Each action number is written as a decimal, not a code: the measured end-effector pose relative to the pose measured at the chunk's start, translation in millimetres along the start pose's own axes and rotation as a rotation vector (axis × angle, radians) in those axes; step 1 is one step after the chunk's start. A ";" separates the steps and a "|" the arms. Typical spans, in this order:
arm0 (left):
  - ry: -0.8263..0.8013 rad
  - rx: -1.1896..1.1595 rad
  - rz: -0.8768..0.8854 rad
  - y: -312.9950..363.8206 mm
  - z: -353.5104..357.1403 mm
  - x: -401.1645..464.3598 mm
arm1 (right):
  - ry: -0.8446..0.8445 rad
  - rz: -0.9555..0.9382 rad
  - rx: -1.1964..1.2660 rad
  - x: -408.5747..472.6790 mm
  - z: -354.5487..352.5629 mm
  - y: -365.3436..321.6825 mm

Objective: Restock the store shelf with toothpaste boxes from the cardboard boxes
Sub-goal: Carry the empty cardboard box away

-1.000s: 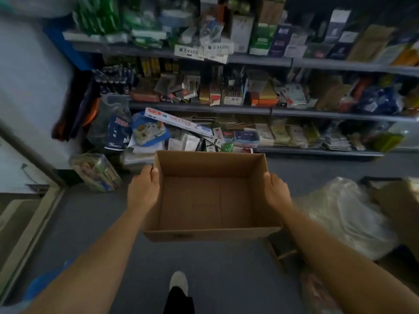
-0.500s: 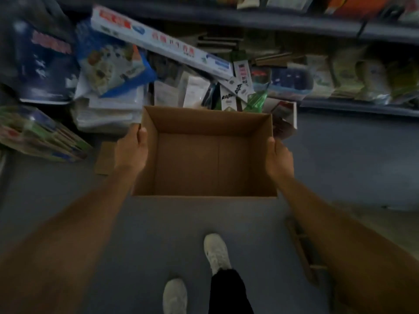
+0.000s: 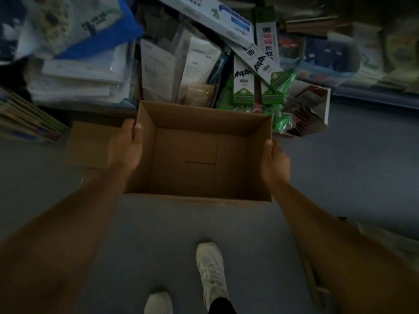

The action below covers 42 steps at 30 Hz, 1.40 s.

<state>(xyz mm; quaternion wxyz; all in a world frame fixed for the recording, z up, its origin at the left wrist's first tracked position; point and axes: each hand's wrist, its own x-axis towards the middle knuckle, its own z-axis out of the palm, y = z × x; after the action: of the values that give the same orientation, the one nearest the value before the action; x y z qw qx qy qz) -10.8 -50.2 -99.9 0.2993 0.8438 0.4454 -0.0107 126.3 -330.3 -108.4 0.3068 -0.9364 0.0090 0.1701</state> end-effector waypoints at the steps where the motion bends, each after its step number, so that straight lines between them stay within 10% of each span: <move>1: -0.005 -0.001 0.000 -2.7 3.6 2.3 | 0.003 0.000 -0.002 1.0 2.2 1.5; 13: -0.180 0.040 -0.013 8.9 -9.8 -13.9 | -0.148 0.038 -0.259 -14.6 -10.2 -10.2; 26: -0.139 0.543 0.524 131.6 -229.3 -135.1 | -0.312 -0.625 -0.726 -153.2 -171.7 -224.7; 42: 0.418 0.477 0.184 89.5 -536.6 -386.1 | -0.351 -1.520 -0.778 -421.8 -277.7 -452.6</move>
<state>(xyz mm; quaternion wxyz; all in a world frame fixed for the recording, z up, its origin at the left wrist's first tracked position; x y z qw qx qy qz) -309.3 -99.7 494.7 -0.0050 0.9106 0.4042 0.0860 -129.3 -160.2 496.3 -0.0075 -0.6874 -0.7243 0.0521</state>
